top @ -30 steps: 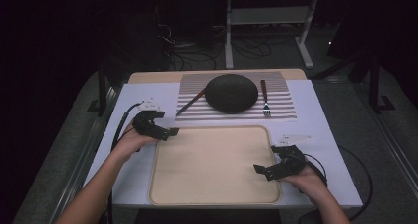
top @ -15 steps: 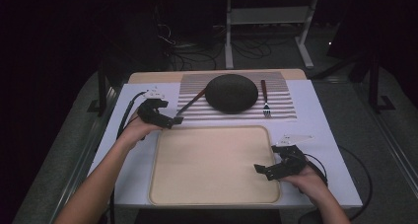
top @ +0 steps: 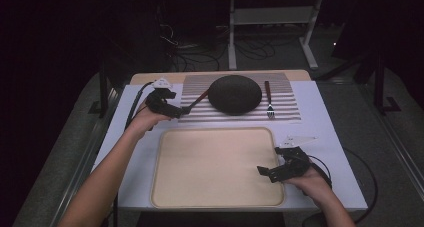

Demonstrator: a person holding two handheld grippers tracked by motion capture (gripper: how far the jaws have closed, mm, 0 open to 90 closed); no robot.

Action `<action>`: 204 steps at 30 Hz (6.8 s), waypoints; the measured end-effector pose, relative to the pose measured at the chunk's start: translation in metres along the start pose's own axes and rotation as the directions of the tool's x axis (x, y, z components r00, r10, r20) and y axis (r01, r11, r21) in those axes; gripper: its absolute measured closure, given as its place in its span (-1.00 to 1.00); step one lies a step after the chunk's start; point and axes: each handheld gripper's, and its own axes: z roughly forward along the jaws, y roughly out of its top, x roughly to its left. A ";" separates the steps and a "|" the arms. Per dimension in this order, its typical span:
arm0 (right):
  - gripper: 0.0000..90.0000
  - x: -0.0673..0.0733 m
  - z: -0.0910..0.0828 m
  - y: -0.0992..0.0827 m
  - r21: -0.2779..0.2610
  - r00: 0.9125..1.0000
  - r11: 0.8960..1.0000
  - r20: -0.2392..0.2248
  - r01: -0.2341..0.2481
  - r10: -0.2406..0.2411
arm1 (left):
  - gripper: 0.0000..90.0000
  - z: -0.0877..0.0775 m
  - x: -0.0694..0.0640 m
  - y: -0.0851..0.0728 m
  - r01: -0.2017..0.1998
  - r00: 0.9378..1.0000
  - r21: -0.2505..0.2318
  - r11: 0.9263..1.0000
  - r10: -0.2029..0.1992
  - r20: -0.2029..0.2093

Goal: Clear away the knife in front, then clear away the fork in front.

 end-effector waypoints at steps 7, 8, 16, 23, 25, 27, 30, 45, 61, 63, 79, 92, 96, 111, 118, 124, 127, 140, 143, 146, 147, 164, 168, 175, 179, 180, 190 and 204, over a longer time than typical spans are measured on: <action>-1.00 -0.001 -0.002 0.000 -0.007 1.000 1.000 -0.004 -0.007 0.007 | -0.63 0.019 0.012 0.008 0.003 1.000 0.004 1.000 -0.003 -0.024; -1.00 -0.001 -0.002 0.000 -0.006 1.000 1.000 -0.004 -0.007 0.007 | -0.57 0.022 0.014 0.008 0.006 1.000 0.000 1.000 -0.006 -0.020; -1.00 0.000 -0.002 0.000 -0.006 1.000 1.000 -0.008 0.000 0.000 | -0.10 0.049 0.030 0.013 0.056 0.998 0.024 0.998 -0.056 0.001; -1.00 0.000 -0.002 0.000 -0.012 1.000 1.000 -0.013 -0.001 0.001 | 0.16 0.073 0.040 0.016 0.078 0.997 0.054 0.995 -0.077 -0.016; -1.00 0.000 -0.002 -0.001 -0.011 1.000 1.000 -0.015 0.000 0.000 | 0.19 0.080 0.042 0.017 0.075 0.997 0.071 0.995 -0.073 -0.027; -1.00 0.000 -0.003 -0.001 -0.016 1.000 1.000 -0.017 -0.002 0.001 | 0.28 0.087 0.045 0.017 0.079 0.997 0.087 0.993 -0.077 -0.032; -1.00 0.000 -0.003 -0.001 -0.016 1.000 1.000 -0.018 -0.005 0.004 | 0.36 0.096 0.048 0.016 0.091 0.996 0.107 0.990 -0.089 -0.028; -1.00 0.000 -0.004 -0.001 -0.014 1.000 1.000 -0.019 -0.005 0.004 | 0.63 0.121 0.053 0.009 0.101 0.994 0.160 0.982 -0.092 -0.058; -1.00 0.000 -0.004 -0.001 -0.017 1.000 1.000 -0.018 -0.004 0.003 | 0.74 0.122 0.051 0.009 0.105 0.993 0.163 0.981 -0.095 -0.067; -1.00 0.000 -0.004 -0.001 -0.017 1.000 1.000 -0.018 -0.003 0.003 | 0.74 0.122 0.051 0.009 0.105 0.993 0.165 0.981 -0.095 -0.070; -1.00 0.000 -0.005 -0.001 -0.021 1.000 1.000 -0.019 -0.004 0.004 | 0.74 0.097 0.054 0.014 0.139 0.987 0.196 0.971 -0.120 -0.105; -1.00 0.002 -0.003 0.000 -0.013 1.000 1.000 -0.016 0.006 -0.006 | 0.74 0.049 0.030 0.008 0.159 0.984 0.176 0.972 -0.142 -0.103; -1.00 0.003 -0.003 0.000 -0.010 1.000 1.000 -0.014 0.010 -0.010 | 0.74 0.035 0.013 0.006 0.141 0.987 0.173 0.975 -0.125 -0.098; -1.00 0.003 -0.003 0.000 -0.012 1.000 1.000 -0.011 0.004 -0.004 | 0.74 -0.001 -0.041 -0.017 0.116 0.993 0.144 0.983 -0.111 -0.039; -1.00 0.003 -0.003 0.000 -0.010 1.000 1.000 -0.010 0.003 -0.003 | 0.74 -0.020 -0.069 -0.037 0.108 0.994 0.132 0.985 -0.106 -0.022; -1.00 0.004 -0.003 0.000 -0.009 1.000 1.000 -0.008 0.002 -0.002 | 0.74 -0.028 -0.087 -0.053 0.106 0.994 0.126 0.986 -0.103 -0.029; -1.00 0.003 -0.003 0.000 -0.010 1.000 1.000 -0.007 -0.001 0.001 | 0.74 -0.027 -0.093 -0.063 0.110 0.994 0.137 0.984 -0.106 -0.032; -1.00 0.006 -0.002 -0.001 0.006 1.000 1.000 0.000 0.013 -0.013 | 0.74 -0.029 -0.105 -0.095 0.144 0.990 0.184 0.972 -0.141 -0.032; -1.00 0.006 -0.002 -0.001 0.008 1.000 1.000 -0.001 0.019 -0.019 | 0.74 -0.028 -0.104 -0.099 0.153 0.988 0.188 0.970 -0.147 -0.043; -1.00 0.006 -0.002 -0.002 0.005 1.000 1.000 -0.001 0.021 -0.021 | 0.74 -0.028 -0.104 -0.101 0.162 0.986 0.185 0.969 -0.154 -0.055; -1.00 0.006 -0.002 -0.002 0.004 1.000 1.000 -0.002 0.022 -0.022 | 0.74 -0.028 -0.104 -0.101 0.161 0.987 0.185 0.970 -0.152 -0.061; -1.00 0.007 -0.003 -0.002 0.006 1.000 1.000 0.000 0.019 -0.019 | 0.95 -0.033 -0.097 -0.082 0.135 0.990 0.122 0.983 -0.138 0.015; -1.00 0.007 -0.004 -0.002 0.006 1.000 1.000 0.000 0.018 -0.018 | 1.00 -0.024 -0.101 -0.078 0.110 0.992 0.140 0.984 -0.117 0.048; -1.00 0.007 -0.003 -0.001 0.004 1.000 1.000 -0.003 0.023 -0.023 | 1.00 -0.013 -0.105 -0.083 0.081 0.994 0.189 0.979 -0.093 0.056; -1.00 0.007 -0.002 0.000 0.007 1.000 1.000 0.000 0.019 -0.019 | 1.00 -0.011 -0.104 -0.087 0.078 0.994 0.205 0.976 -0.091 0.052; -1.00 0.007 -0.002 0.000 0.007 1.000 1.000 0.001 0.019 -0.019 | 1.00 -0.011 -0.103 -0.088 0.078 0.994 0.209 0.975 -0.091 0.053; -1.00 0.008 -0.003 -0.002 0.006 1.000 1.000 -0.008 0.028 -0.027 | 1.00 -0.012 -0.095 -0.091 0.106 0.994 0.216 0.971 -0.111 0.013; -1.00 0.008 -0.004 -0.002 0.006 1.000 1.000 -0.002 0.022 -0.022 | 1.00 -0.025 -0.082 -0.100 0.154 0.988 0.211 0.965 -0.154 -0.016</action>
